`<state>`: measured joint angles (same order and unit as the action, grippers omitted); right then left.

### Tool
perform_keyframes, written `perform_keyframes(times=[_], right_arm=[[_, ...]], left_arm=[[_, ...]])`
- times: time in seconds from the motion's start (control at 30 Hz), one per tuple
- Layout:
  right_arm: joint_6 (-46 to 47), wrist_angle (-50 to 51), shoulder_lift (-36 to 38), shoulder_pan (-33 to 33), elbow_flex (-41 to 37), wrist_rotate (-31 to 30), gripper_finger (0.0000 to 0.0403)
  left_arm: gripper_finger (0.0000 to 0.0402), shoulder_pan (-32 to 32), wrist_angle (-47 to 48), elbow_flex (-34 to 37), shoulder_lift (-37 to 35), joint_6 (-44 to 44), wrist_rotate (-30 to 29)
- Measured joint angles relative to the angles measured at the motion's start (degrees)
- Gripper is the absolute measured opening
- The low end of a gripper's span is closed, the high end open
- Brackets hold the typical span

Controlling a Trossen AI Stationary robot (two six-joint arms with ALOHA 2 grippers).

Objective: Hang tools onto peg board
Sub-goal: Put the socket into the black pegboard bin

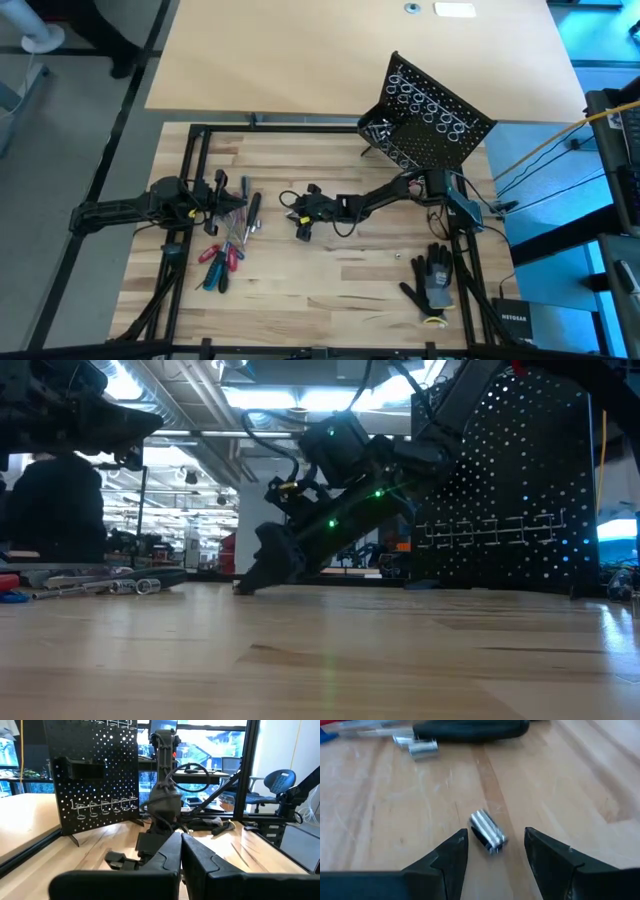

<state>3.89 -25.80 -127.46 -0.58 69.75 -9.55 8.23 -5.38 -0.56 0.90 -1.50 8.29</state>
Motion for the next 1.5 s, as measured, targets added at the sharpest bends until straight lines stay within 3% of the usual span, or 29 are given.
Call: perform_keyframes(times=[0.37,0.77,1.03,1.33,1.5], right_arm=[[-0.02,-1.53,-1.26,0.04,0.01,1.11,0.0184],[-0.44,-1.37,-1.27,0.07,0.03,1.59,0.0061],[-1.45,0.01,0.12,0.17,-0.13,0.49,0.0079],[-3.09,4.28,7.67,0.25,-0.14,-1.53,0.0066],[-4.7,9.69,13.35,1.98,-0.08,-9.15,0.0071]], left_arm=[[0.0001,0.0,0.01,0.0,-0.01,0.01,0.0],[0.0001,0.0,0.01,0.0,0.01,0.0,0.01],[0.0001,0.0,-0.01,0.0,0.01,0.0,0.01],[0.0001,0.0,0.01,0.0,0.01,-0.18,0.01],[0.0001,0.0,0.01,0.02,0.0,-0.83,0.01]])
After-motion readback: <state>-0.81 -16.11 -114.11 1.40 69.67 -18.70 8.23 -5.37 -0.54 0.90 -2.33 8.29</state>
